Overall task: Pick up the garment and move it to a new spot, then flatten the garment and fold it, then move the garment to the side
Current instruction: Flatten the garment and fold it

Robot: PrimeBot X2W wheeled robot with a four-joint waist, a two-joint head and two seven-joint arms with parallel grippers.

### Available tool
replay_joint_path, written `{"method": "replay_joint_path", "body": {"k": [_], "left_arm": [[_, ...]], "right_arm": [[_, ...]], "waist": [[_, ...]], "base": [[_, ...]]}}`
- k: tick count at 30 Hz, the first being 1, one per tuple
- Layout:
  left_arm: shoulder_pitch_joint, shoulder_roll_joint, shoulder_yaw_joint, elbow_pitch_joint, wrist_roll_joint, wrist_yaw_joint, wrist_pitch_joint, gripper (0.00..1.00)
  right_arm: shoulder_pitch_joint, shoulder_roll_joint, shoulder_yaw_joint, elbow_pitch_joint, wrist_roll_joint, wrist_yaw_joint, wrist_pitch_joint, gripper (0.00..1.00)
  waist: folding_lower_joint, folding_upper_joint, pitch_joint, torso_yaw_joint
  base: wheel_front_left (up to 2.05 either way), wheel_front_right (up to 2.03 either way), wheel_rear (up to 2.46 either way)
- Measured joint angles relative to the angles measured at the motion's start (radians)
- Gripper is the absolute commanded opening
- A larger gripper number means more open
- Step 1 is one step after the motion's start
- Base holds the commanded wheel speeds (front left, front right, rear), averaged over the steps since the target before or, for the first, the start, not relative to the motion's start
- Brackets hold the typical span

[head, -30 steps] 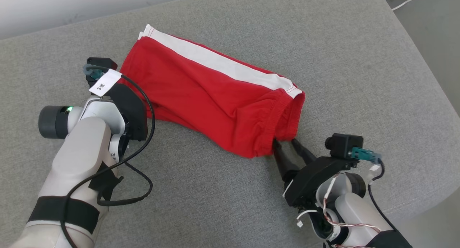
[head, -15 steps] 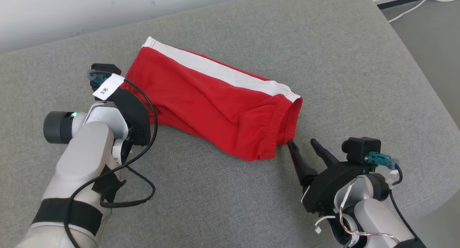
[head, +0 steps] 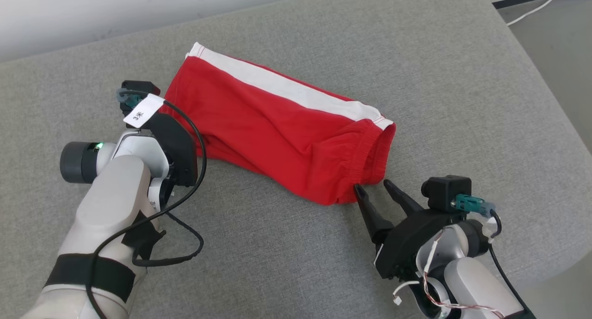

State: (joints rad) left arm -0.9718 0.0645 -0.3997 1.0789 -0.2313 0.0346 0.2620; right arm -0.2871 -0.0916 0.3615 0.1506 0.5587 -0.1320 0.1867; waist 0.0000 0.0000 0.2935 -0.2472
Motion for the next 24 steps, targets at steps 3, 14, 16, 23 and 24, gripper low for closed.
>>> {"method": "replay_joint_path", "body": {"k": [3, 14, 16, 23, 24], "left_arm": [[-0.003, -0.003, -0.002, -0.001, 0.0, 0.0, 0.0, 0.0], [-0.016, -0.005, 0.0, 0.001, -0.023, 0.0, -0.006, 0.0], [-0.016, -0.005, 0.0, 0.001, -0.023, -0.001, -0.009, 0.0], [-0.021, -0.007, -0.001, 0.001, -0.023, -0.006, -0.009, 0.0], [-0.023, -0.008, -0.002, 0.0, -0.023, -0.009, -0.012, 0.0]], "right_arm": [[-0.016, 0.002, -0.005, 0.005, -0.029, 0.0, 0.015, 1.0], [-0.03, 0.014, -0.053, 0.041, -0.148, 0.0, 0.045, 1.0], [-0.03, 0.016, -0.061, 0.044, -0.161, 0.0, 0.053, 1.0], [-0.03, 0.027, -0.078, 0.047, -0.17, 0.0, 0.085, 1.0], [-0.031, 0.028, -0.084, 0.048, -0.171, 0.0, 0.092, 1.0]], "waist": [[0.0001, 0.0, 0.011, 0.008], [0.0, 0.0, 0.029, 0.025], [0.0, 0.0, 0.03, 0.026], [0.0, 0.0001, 0.038, 0.03], [0.0, 0.0, 0.042, 0.033]], "base": [[0.0, 0.0, 0.0], [0.0, 0.0, 0.0], [0.0, 0.0, 0.0], [0.0, 0.0, 0.0], [0.0, 0.0, 0.0]]}}
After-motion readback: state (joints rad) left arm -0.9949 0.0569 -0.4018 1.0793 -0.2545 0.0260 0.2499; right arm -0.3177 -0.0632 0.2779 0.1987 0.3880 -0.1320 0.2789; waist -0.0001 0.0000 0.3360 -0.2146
